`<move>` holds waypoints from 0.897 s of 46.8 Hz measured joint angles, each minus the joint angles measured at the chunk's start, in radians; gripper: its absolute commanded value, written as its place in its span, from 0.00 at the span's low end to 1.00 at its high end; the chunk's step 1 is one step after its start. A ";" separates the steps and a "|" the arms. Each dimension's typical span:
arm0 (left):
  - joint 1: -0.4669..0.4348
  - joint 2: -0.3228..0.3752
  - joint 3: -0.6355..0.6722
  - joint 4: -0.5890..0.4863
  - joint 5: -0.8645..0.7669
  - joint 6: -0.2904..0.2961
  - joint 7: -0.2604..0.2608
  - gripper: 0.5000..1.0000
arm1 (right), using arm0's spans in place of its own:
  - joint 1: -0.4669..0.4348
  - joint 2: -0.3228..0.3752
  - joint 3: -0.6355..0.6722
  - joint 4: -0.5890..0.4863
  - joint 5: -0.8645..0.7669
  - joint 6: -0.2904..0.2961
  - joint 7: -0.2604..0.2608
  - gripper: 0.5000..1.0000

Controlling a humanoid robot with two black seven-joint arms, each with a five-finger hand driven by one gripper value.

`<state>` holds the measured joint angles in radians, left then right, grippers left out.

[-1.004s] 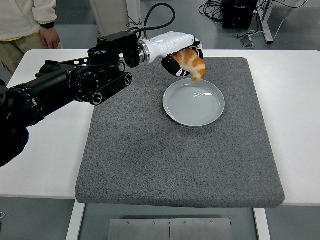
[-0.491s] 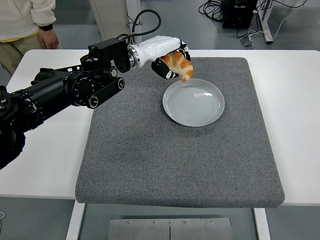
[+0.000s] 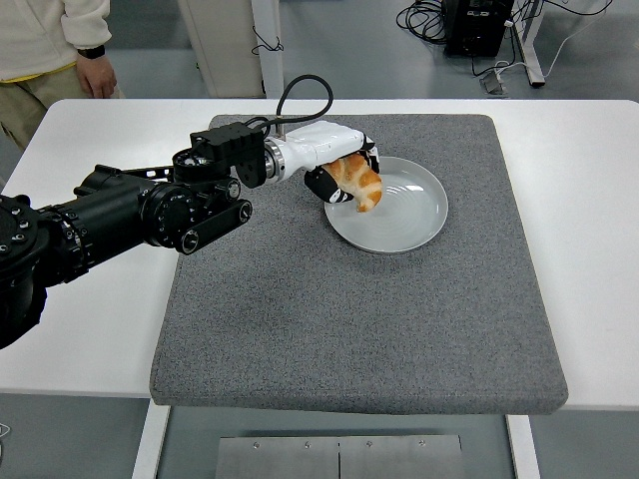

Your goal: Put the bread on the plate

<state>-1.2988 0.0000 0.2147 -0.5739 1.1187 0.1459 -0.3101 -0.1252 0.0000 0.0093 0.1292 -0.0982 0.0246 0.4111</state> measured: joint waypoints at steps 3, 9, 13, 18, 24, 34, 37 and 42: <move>0.002 0.000 0.000 0.000 -0.002 0.001 0.000 0.00 | 0.000 0.000 0.000 0.000 0.000 0.000 0.000 1.00; 0.007 0.000 0.000 -0.001 -0.009 0.002 -0.001 0.00 | 0.000 0.000 0.000 0.000 0.000 0.000 0.000 1.00; 0.012 0.000 -0.001 -0.001 -0.010 0.002 -0.003 0.00 | 0.000 0.000 0.000 0.000 0.000 0.000 0.000 1.00; 0.022 0.000 0.000 -0.003 -0.009 0.002 -0.009 0.00 | 0.000 0.000 0.000 0.000 0.000 0.000 0.000 1.00; 0.026 0.000 0.000 -0.025 -0.007 0.001 -0.012 0.00 | 0.000 0.000 0.000 0.000 0.000 0.000 0.000 1.00; 0.053 0.000 0.002 -0.034 0.001 0.001 -0.009 0.00 | 0.000 0.000 0.000 0.000 0.000 0.000 0.000 1.00; 0.056 0.000 0.002 -0.034 0.001 0.001 -0.008 0.00 | 0.000 0.000 0.000 0.000 0.000 0.000 0.000 1.00; 0.059 0.000 0.002 -0.033 0.001 0.001 -0.006 0.00 | -0.001 0.000 0.000 0.000 0.000 0.000 0.000 1.00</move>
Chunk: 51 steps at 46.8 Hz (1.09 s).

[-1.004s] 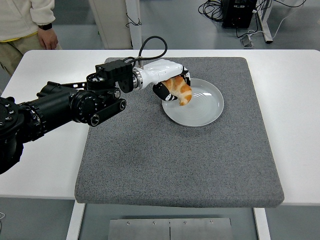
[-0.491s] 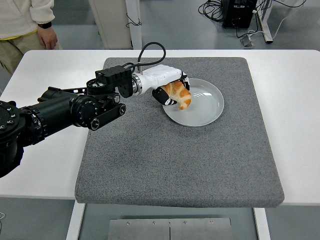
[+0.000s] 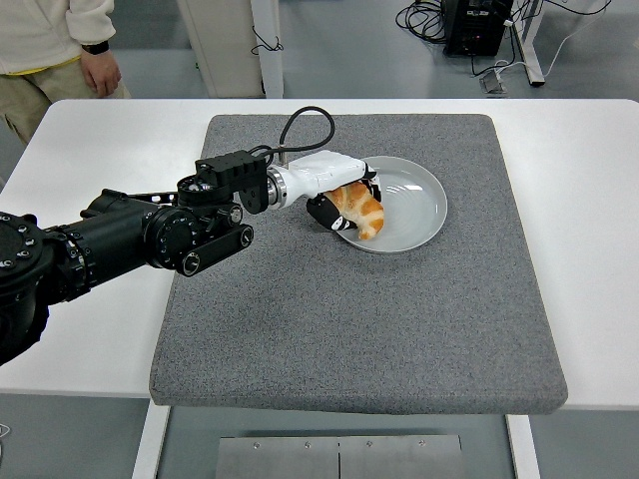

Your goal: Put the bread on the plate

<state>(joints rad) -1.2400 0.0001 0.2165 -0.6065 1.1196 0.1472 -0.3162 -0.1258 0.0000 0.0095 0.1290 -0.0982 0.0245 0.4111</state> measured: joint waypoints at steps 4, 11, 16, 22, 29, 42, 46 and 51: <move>0.002 0.000 0.000 0.000 -0.002 0.000 0.001 0.00 | 0.000 0.000 0.000 0.000 0.000 0.000 0.000 1.00; 0.004 0.000 -0.005 0.000 -0.017 0.000 0.006 0.70 | 0.000 0.000 0.000 0.000 0.000 0.000 0.000 1.00; -0.001 0.000 -0.008 -0.001 -0.038 -0.004 0.004 0.83 | 0.000 0.000 0.000 0.000 0.000 0.000 0.000 1.00; -0.011 0.000 -0.008 -0.002 -0.077 -0.006 -0.003 0.87 | 0.000 0.000 0.000 0.000 0.000 0.000 0.000 1.00; -0.047 0.000 -0.003 -0.004 -0.085 -0.021 -0.047 0.93 | 0.000 0.000 0.000 0.000 0.000 0.000 0.000 1.00; -0.139 0.000 -0.055 -0.004 -0.270 -0.087 -0.082 0.94 | 0.000 0.000 0.000 0.000 0.000 0.000 0.000 1.00; -0.181 0.000 -0.059 -0.004 -0.346 -0.124 -0.084 0.94 | 0.000 0.000 0.000 0.000 0.000 0.000 0.000 1.00; -0.223 0.000 -0.088 -0.004 -0.444 -0.143 -0.116 0.94 | 0.000 0.000 0.000 0.000 0.000 0.000 0.000 1.00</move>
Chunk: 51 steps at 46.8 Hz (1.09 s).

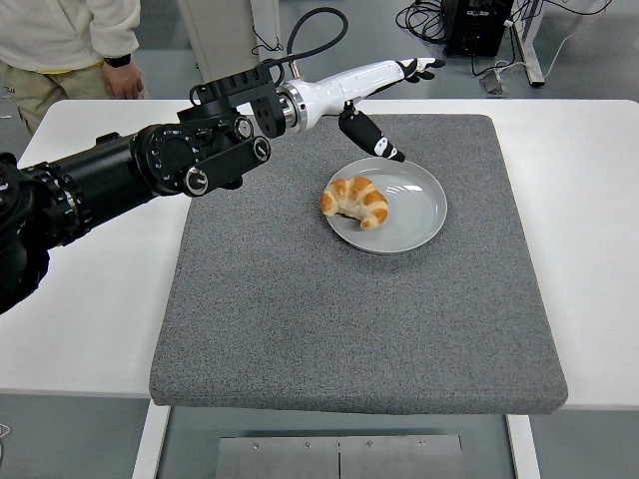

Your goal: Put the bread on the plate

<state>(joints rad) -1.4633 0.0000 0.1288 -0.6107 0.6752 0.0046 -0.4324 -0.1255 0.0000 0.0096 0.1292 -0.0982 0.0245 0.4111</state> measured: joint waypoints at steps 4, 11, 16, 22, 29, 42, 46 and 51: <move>-0.023 0.000 -0.049 0.002 -0.085 -0.038 -0.010 0.94 | 0.000 0.000 0.000 0.000 0.000 0.000 0.000 1.00; -0.021 0.008 -0.122 0.046 -0.206 -0.081 -0.007 0.94 | 0.000 0.000 0.000 0.000 0.000 0.000 0.000 1.00; -0.003 0.012 -0.141 0.088 -0.273 -0.084 0.008 0.94 | 0.000 0.000 0.000 0.000 0.000 0.000 0.000 1.00; 0.032 0.009 -0.162 0.153 -0.334 -0.086 0.021 0.94 | 0.000 0.000 0.000 0.000 0.000 0.000 0.000 1.00; 0.079 0.008 -0.219 0.166 -0.419 -0.086 0.078 0.94 | 0.000 0.000 0.000 0.000 0.000 0.000 0.000 1.00; 0.168 0.019 -0.418 0.178 -0.516 -0.085 0.144 0.94 | 0.000 0.000 0.000 0.000 0.000 0.000 0.000 1.00; 0.203 0.049 -0.468 0.190 -0.523 -0.084 0.146 0.94 | 0.001 0.000 0.000 0.000 0.000 0.000 0.000 1.00; 0.253 0.082 -0.507 0.208 -0.524 -0.087 0.142 0.94 | 0.001 0.000 0.005 0.009 0.000 0.001 0.000 1.00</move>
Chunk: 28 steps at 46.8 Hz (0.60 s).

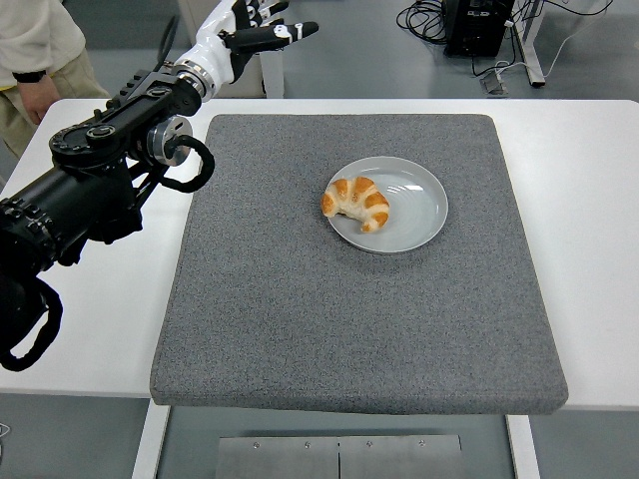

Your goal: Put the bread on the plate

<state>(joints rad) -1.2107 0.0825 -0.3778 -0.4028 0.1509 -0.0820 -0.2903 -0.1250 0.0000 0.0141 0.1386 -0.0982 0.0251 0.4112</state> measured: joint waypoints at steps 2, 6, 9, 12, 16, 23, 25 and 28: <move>0.022 0.009 -0.020 0.012 0.000 -0.007 -0.003 0.94 | 0.001 0.000 0.002 0.005 0.000 0.004 0.000 1.00; 0.059 0.018 -0.052 0.020 0.001 -0.021 -0.005 0.94 | 0.001 0.000 -0.004 0.005 0.000 0.005 0.000 1.00; 0.081 0.021 -0.071 0.024 0.001 -0.026 -0.006 0.94 | 0.001 0.000 -0.003 0.004 0.000 0.004 0.000 1.00; 0.097 0.021 -0.083 0.033 0.001 -0.031 -0.006 0.94 | 0.001 0.000 0.003 0.002 0.000 0.001 0.000 1.00; 0.119 0.019 -0.094 0.039 0.001 -0.031 -0.021 0.94 | 0.001 0.000 0.003 -0.003 0.000 0.000 0.000 1.00; 0.142 0.019 -0.094 0.043 0.000 -0.031 -0.034 0.94 | -0.001 0.000 -0.002 -0.007 0.000 -0.001 0.000 1.00; 0.145 0.019 -0.096 0.044 -0.001 -0.031 -0.035 0.94 | -0.004 0.000 -0.005 -0.007 0.000 -0.001 0.000 1.00; 0.147 0.019 -0.106 0.044 -0.008 -0.031 -0.035 0.94 | -0.006 0.000 -0.005 -0.006 0.000 -0.001 0.000 1.00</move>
<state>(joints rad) -1.0635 0.1012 -0.4836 -0.3589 0.1430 -0.1134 -0.3252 -0.1311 0.0000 0.0090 0.1323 -0.0982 0.0244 0.4111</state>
